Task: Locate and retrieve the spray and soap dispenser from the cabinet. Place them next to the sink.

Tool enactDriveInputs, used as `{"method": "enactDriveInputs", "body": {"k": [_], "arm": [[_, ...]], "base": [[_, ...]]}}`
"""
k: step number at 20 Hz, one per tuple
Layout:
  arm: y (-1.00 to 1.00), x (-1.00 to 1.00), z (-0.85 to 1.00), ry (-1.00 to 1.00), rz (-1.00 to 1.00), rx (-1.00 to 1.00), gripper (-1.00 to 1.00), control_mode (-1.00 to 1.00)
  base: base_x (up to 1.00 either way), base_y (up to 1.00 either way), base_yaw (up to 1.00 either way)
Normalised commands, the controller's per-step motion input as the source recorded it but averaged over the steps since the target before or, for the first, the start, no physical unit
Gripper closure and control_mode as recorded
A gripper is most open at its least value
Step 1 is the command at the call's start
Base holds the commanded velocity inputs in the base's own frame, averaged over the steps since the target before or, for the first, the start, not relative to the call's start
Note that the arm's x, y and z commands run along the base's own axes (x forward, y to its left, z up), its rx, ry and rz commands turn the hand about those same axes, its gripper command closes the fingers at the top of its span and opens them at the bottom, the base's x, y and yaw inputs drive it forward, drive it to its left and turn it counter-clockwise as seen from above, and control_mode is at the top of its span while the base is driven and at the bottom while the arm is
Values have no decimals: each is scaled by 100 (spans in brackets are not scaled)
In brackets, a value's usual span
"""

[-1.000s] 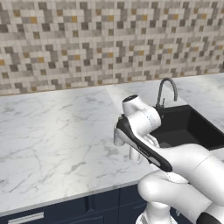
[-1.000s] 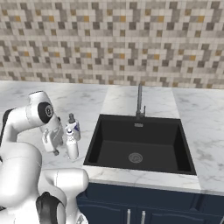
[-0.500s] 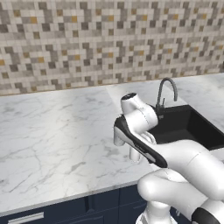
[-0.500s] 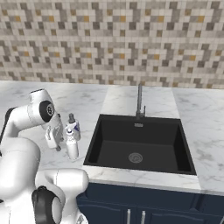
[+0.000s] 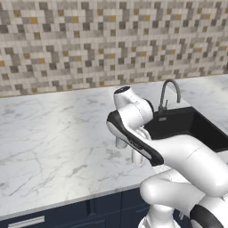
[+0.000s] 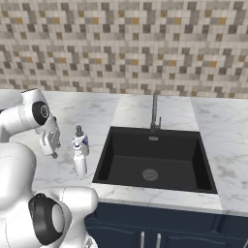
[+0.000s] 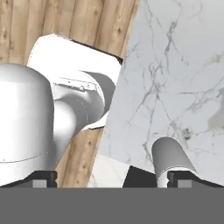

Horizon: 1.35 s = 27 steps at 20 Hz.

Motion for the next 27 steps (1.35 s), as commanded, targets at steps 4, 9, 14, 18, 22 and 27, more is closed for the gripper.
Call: {"method": "enactDriveInputs", "body": {"k": [4, 9, 14, 18, 22, 27], "arm": [[8, -46, 41, -7, 0, 6, -100, -100], [0, -56, 29, -9, 2, 7, -100, -100], [-7, -58, 8, -12, 2, 13, -100, -100], [-2, -56, 3, -11, 3, 11, -100, -100], [17, -45, 0, -8, 0, 4, -100, -100], [39, -35, 0, -5, 0, 2, -100, -100]], "base": [[0, 0, 0], [0, 0, 0], [0, 0, 0], [0, 0, 0], [0, 0, 0], [0, 0, 0]]}}
